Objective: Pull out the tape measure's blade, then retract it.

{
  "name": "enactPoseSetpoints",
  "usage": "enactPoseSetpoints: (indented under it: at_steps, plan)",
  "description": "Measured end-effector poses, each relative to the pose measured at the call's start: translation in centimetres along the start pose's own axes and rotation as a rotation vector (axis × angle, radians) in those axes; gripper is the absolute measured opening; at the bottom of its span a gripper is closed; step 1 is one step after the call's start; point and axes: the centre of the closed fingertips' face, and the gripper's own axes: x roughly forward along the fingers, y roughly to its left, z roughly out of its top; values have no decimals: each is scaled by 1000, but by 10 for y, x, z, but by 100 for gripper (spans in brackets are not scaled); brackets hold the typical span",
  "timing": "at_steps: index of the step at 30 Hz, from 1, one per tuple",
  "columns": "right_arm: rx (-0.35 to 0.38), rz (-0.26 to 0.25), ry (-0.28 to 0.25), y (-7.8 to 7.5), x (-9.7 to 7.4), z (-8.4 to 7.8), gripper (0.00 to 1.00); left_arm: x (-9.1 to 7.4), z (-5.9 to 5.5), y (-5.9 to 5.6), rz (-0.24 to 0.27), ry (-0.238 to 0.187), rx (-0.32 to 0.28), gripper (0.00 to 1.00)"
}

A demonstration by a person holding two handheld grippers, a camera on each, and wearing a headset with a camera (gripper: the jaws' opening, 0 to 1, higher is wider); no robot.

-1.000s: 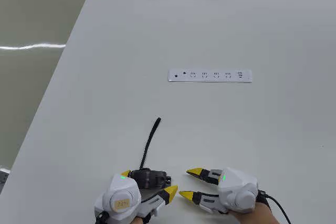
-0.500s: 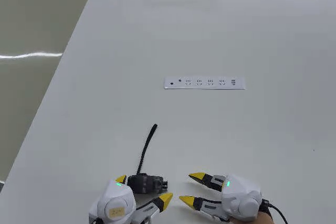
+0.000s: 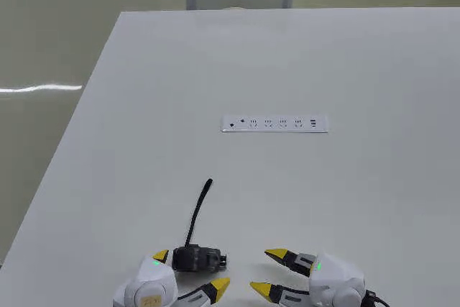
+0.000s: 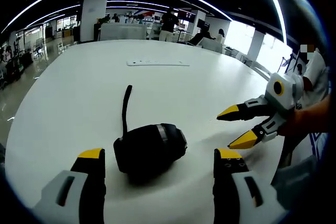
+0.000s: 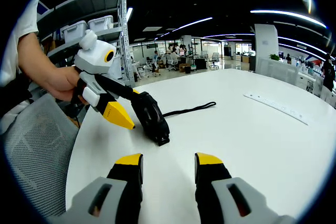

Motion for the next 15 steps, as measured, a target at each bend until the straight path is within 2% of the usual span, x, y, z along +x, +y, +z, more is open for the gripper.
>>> enactPoseSetpoints:
  at_steps: [5, 15]
  plan:
    - [10, -14, -3, 2, -9, 1, 41, -5, -1, 4, -13, 2, 4, 83]
    - [40, -49, -9, 6, -22, 1, 44, -16, 0, 3, -63, -7, 23, 83]
